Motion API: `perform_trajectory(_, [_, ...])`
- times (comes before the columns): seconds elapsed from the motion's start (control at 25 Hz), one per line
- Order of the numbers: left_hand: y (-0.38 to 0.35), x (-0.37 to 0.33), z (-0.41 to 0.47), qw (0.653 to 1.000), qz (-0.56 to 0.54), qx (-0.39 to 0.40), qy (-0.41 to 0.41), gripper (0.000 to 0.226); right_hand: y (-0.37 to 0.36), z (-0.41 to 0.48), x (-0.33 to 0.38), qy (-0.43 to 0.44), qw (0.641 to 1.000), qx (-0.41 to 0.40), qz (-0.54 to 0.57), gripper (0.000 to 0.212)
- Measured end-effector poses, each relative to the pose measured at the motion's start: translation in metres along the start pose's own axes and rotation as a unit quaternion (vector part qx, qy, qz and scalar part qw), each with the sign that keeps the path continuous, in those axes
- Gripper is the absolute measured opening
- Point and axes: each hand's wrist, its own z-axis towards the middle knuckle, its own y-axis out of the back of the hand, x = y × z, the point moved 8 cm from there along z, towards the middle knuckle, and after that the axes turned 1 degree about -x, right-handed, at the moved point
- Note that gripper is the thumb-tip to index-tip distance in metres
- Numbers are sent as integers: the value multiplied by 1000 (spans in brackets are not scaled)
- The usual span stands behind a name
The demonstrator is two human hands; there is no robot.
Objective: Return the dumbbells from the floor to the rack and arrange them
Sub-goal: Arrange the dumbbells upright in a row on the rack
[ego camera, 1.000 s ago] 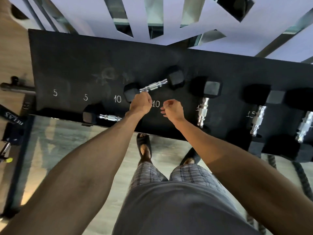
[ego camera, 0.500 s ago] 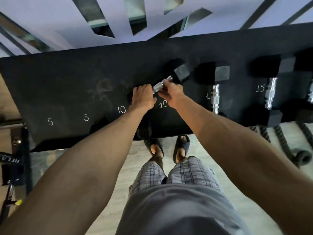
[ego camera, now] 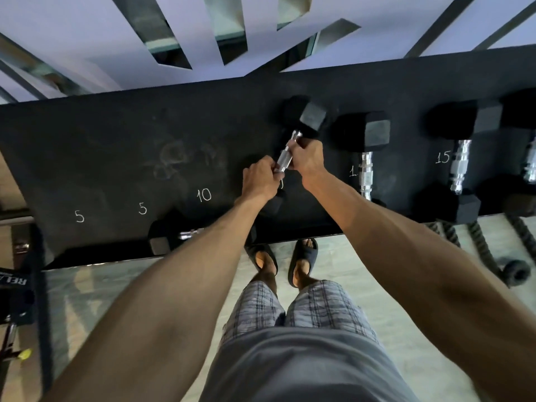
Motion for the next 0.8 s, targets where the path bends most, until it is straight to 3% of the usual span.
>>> perform_trajectory(0.16, [-22, 7, -10, 992, -107, -12, 64, 16, -2, -9, 14, 82, 989, 38, -118, 14])
perform_trajectory(0.36, [-40, 31, -18, 980, -145, 12, 139, 20, -27, -18, 10, 145, 954, 76, -250, 16])
perform_trajectory(0.8, [-55, 52, -15, 977, -139, 34, 156, 20, -31, -15, -12, 150, 937, 92, -302, 22])
